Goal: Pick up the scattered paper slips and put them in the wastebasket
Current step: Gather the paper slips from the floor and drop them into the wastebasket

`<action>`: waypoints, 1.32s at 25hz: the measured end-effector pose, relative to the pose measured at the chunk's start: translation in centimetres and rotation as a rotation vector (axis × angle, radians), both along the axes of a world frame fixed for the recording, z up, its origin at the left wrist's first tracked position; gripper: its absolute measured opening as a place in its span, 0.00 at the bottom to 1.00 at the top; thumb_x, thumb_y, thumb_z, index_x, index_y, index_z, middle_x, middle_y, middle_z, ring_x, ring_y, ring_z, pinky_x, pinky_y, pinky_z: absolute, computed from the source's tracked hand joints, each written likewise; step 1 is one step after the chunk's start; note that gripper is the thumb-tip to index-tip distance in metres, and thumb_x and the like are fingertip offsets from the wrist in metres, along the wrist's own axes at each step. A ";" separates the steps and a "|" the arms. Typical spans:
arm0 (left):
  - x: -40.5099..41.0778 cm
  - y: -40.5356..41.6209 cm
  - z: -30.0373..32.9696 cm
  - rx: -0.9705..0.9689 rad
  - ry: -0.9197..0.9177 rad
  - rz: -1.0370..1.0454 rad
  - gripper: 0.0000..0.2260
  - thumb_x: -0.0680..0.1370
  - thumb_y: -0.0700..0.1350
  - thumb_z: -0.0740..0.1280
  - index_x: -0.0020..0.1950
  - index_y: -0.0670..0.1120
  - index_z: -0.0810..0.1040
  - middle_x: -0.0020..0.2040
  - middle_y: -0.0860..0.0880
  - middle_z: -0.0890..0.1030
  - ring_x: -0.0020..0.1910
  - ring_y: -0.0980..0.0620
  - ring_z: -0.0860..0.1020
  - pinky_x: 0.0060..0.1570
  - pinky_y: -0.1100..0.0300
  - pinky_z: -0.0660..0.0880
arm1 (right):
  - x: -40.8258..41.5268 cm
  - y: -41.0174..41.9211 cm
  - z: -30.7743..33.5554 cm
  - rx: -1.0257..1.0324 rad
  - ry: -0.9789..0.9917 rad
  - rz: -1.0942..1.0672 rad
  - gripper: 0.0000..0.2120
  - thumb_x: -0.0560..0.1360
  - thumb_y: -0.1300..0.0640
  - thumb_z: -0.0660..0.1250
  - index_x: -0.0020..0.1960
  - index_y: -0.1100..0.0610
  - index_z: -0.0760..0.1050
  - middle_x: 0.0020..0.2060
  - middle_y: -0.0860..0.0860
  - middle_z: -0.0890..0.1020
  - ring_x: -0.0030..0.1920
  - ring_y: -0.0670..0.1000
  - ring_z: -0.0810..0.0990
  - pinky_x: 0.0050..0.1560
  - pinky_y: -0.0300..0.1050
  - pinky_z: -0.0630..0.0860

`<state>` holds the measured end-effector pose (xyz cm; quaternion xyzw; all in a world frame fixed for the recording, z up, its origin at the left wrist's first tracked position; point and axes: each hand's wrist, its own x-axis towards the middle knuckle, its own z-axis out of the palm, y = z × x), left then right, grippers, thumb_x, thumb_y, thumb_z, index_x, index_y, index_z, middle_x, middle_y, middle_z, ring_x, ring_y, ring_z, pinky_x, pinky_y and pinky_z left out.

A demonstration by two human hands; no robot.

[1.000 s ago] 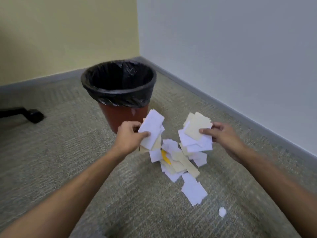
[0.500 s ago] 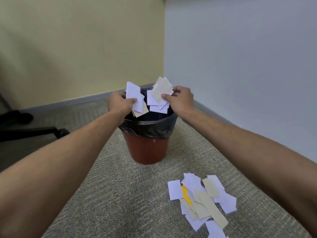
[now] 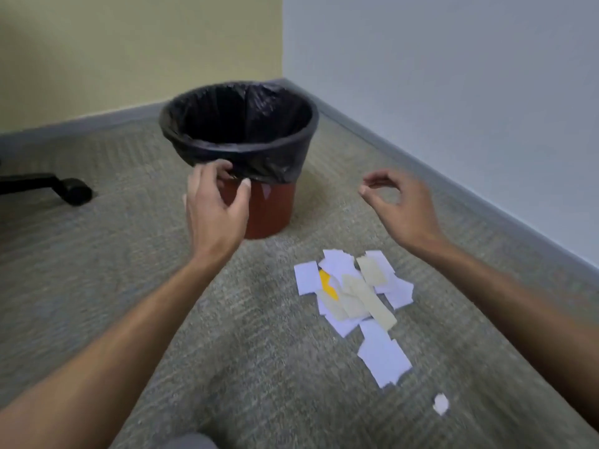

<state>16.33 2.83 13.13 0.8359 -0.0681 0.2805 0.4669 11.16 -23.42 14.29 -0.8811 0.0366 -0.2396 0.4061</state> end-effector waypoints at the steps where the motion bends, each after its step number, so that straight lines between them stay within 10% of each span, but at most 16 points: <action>1: -1.9 -0.6 -1.8 0.012 0.043 -0.024 0.12 0.74 0.51 0.66 0.56 0.50 0.75 0.48 0.52 0.77 0.49 0.51 0.76 0.55 0.43 0.73 | -2.1 -1.3 -1.6 -0.012 0.043 -0.021 0.06 0.74 0.53 0.70 0.50 0.52 0.80 0.45 0.44 0.83 0.48 0.41 0.81 0.52 0.34 0.73; 9: -14.4 -6.1 -13.6 0.178 0.519 -0.402 0.07 0.70 0.50 0.65 0.40 0.47 0.79 0.36 0.53 0.80 0.37 0.51 0.77 0.43 0.49 0.76 | -18.3 -7.6 -14.8 -0.208 0.605 -0.020 0.13 0.73 0.47 0.69 0.53 0.54 0.81 0.46 0.50 0.84 0.47 0.50 0.82 0.52 0.51 0.78; 18: -18.3 -10.1 -17.3 0.650 0.629 -0.546 0.15 0.76 0.56 0.64 0.56 0.49 0.76 0.53 0.49 0.77 0.55 0.47 0.75 0.54 0.53 0.72 | -24.1 -8.1 -17.4 -0.539 0.748 0.041 0.17 0.75 0.43 0.66 0.59 0.50 0.76 0.51 0.47 0.80 0.52 0.51 0.80 0.49 0.44 0.64; 25: -17.5 -13.3 -18.7 0.640 0.656 -0.459 0.32 0.73 0.67 0.62 0.71 0.48 0.67 0.63 0.49 0.69 0.64 0.48 0.67 0.63 0.52 0.65 | -23.4 -8.0 -17.7 -0.122 0.769 0.000 0.05 0.72 0.55 0.72 0.39 0.50 0.77 0.33 0.44 0.80 0.35 0.43 0.79 0.36 0.38 0.71; 33: -15.9 -17.0 -19.4 0.627 0.712 -0.405 0.44 0.64 0.66 0.72 0.74 0.48 0.60 0.67 0.46 0.65 0.67 0.43 0.61 0.64 0.48 0.61 | -15.8 -8.4 -16.3 0.358 0.570 -0.098 0.06 0.72 0.60 0.73 0.47 0.59 0.80 0.40 0.51 0.84 0.41 0.46 0.84 0.41 0.31 0.76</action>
